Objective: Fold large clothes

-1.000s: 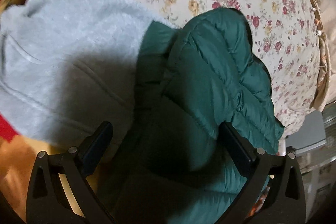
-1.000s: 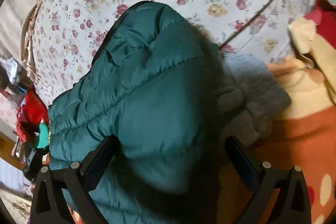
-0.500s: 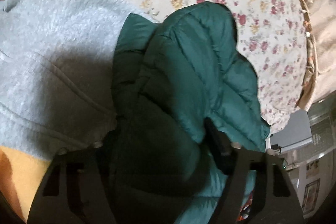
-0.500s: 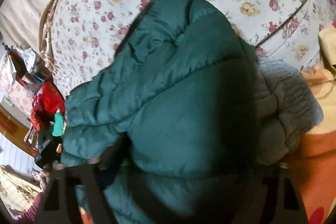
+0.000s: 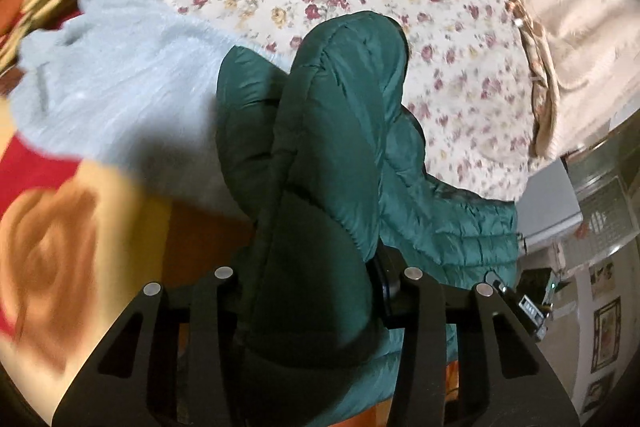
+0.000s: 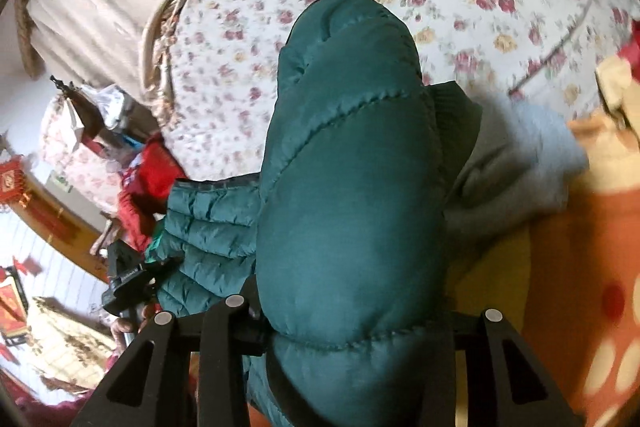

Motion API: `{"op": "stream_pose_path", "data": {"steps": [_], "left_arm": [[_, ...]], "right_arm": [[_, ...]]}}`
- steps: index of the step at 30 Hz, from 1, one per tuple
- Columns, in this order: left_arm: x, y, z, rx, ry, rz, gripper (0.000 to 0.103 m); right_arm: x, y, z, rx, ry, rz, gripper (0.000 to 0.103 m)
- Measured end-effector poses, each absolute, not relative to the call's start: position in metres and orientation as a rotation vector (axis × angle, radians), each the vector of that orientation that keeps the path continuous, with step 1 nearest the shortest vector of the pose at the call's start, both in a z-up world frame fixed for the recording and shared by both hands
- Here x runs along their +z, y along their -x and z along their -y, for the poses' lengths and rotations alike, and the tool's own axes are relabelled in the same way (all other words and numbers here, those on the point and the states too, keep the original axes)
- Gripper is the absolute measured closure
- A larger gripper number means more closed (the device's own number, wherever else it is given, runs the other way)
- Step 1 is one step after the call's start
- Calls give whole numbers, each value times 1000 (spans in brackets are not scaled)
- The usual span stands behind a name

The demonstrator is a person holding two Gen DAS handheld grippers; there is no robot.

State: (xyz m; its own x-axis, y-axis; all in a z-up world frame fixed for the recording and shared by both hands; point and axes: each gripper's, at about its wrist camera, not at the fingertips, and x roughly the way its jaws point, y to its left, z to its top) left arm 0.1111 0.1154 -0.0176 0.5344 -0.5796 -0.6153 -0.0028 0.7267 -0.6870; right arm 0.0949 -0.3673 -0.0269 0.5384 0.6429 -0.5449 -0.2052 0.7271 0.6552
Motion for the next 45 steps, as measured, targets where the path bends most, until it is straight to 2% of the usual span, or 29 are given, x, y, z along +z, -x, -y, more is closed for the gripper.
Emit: {"op": "stream_pose_path", "data": {"steps": [3, 5, 6, 7, 8, 9, 11, 18, 23, 28, 32, 45], "left_arm": [[-21, -85, -120, -354, 669, -1003, 62], [-29, -74, -121, -316, 639, -1027, 57], [-34, -71, -121, -281, 618, -1035, 51], [-39, -70, -122, -244, 602, -1041, 48], [-44, -70, -122, -209, 585, -1046, 37], [-49, -71, -120, -177, 564, -1048, 24], [-51, -68, -119, -121, 531, -1020, 17], [-17, -44, -104, 17, 372, -913, 17], [7, -26, -94, 36, 324, -830, 17], [20, -13, -71, 32, 252, -792, 17], [23, -4, -53, 24, 206, -797, 17], [33, 28, -20, 23, 125, -734, 17]], "right_arm": [[-34, -75, 366, 540, -567, -902, 64], [-44, -67, 363, 495, -527, -930, 58], [-48, -68, 362, 460, -518, -939, 54], [-54, -70, 363, 395, -507, -948, 40], [-62, -73, 362, 305, -465, -963, 28], [-69, -77, 361, 219, -412, -972, 25], [-74, -81, 354, 168, -350, -955, 18], [-35, -54, 344, 91, -201, -847, 18], [-4, -30, 326, 114, -204, -757, 18], [5, -7, 298, 161, -190, -730, 18], [7, 8, 273, 183, -176, -723, 13], [-5, 32, 221, 225, -122, -737, 12]]}}
